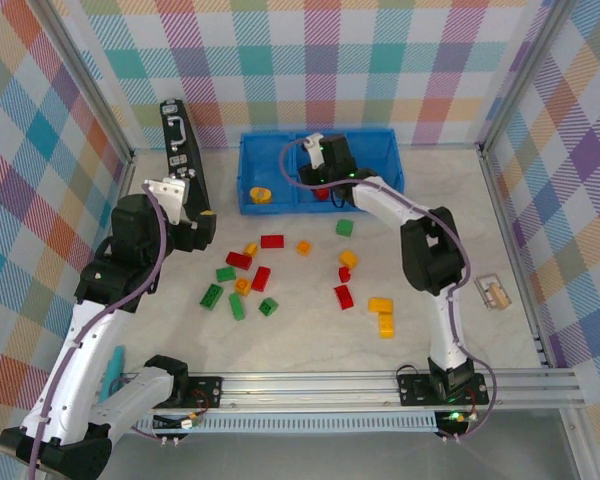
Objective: Sort the legos into containers by color
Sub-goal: Place the lego in the container.
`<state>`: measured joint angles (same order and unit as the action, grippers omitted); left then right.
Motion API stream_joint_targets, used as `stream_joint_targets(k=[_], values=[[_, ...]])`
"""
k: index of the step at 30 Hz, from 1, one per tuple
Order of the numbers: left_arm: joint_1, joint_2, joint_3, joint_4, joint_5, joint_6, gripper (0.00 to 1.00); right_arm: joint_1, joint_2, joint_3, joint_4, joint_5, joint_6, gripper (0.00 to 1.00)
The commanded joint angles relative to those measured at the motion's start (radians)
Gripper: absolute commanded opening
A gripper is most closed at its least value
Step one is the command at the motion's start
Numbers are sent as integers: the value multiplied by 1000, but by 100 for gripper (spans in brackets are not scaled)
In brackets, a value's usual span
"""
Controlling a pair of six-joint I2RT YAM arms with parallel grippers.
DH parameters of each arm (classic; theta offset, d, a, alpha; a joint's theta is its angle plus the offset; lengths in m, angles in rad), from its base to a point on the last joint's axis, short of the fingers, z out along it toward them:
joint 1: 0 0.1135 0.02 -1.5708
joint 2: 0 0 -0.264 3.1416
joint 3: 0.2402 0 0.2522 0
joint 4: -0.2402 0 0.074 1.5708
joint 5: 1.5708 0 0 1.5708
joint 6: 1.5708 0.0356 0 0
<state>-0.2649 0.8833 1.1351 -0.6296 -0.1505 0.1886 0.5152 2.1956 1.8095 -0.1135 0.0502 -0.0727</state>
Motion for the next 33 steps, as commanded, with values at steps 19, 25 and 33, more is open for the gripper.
stream_joint_targets(k=[19, 25, 33], values=[[43, 5, -3, -1, 52, -5, 100, 13, 156, 148, -52, 82, -94, 53], [50, 10, -1, -5, 76, -6, 100, 13, 115, 159, -71, 84, -96, 52], [52, 1, 5, -9, 104, -7, 100, 13, 25, 153, -130, 90, -54, 34]])
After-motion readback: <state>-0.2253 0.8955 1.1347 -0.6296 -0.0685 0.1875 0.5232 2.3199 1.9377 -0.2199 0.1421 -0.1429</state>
